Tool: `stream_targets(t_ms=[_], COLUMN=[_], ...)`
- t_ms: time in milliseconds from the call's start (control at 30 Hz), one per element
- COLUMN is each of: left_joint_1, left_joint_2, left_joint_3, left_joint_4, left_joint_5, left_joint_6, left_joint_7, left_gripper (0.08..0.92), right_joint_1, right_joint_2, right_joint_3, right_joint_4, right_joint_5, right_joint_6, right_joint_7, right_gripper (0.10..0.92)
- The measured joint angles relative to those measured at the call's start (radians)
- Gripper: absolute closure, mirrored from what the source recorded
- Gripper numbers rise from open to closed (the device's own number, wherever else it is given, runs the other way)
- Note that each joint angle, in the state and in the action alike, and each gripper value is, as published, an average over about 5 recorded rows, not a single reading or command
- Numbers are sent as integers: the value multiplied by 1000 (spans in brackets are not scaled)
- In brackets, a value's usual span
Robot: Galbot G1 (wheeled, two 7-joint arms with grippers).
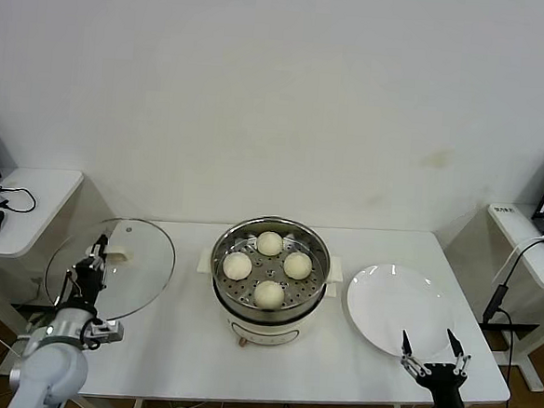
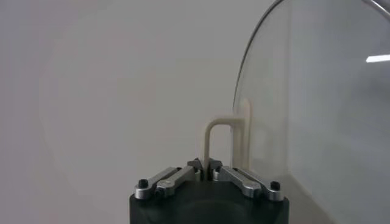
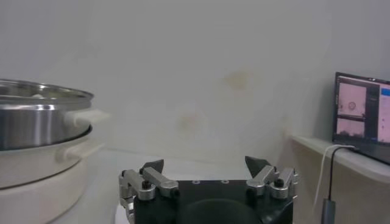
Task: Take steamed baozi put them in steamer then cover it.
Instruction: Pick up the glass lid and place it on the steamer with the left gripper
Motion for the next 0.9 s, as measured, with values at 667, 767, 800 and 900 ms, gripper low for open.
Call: stream_targets(t_ms=[667, 767, 800, 900], left_joint_1=[-195, -226, -236, -264], left_joint_2=[17, -23, -38, -93], left_joint_3=[343, 387, 400, 437], left_joint_4=[-159, -154, -150, -135], left_joint_5=[33, 86, 104, 167], left_joint_6=[228, 240, 243, 249], left_joint_7=[253, 290, 301, 333], left_gripper=[865, 865, 865, 865], right_joint_1=[25, 31, 33, 37], right_joint_2=[18, 18, 18, 17], right_joint_3=[-40, -51, -54, -64], right_joint_4=[-14, -21, -23, -28], right_joint_5=[-138, -153, -158, -171], right_joint_6=[-8, -4, -3, -2], right_joint_7=[38, 44, 46, 51], right_gripper=[202, 203, 203, 203])
